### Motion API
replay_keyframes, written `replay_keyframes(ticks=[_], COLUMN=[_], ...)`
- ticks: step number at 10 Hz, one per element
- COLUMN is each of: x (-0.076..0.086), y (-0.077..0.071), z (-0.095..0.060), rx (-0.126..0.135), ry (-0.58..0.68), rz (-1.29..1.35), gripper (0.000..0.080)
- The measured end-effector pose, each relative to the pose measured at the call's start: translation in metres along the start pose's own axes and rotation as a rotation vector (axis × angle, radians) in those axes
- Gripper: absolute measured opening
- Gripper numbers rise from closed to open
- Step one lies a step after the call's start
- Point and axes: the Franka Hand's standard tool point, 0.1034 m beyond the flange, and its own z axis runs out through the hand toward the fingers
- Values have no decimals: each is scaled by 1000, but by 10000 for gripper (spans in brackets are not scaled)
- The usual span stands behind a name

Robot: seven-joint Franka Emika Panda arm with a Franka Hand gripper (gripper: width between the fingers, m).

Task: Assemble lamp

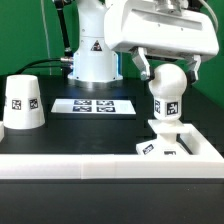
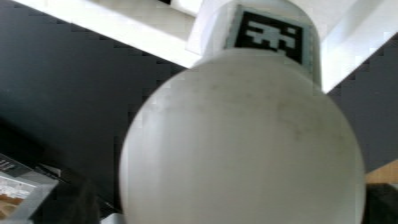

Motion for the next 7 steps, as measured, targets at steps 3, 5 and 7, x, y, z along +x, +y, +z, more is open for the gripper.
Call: replay_keyframes(ticks=[3,5,7], x=[-6,-10,-16], y=[-11,-19,-21], z=[7,7,8], rx=[89,150,189], ry=[-190,-340,-451], rz=[26,40,31], gripper=[699,699,699])
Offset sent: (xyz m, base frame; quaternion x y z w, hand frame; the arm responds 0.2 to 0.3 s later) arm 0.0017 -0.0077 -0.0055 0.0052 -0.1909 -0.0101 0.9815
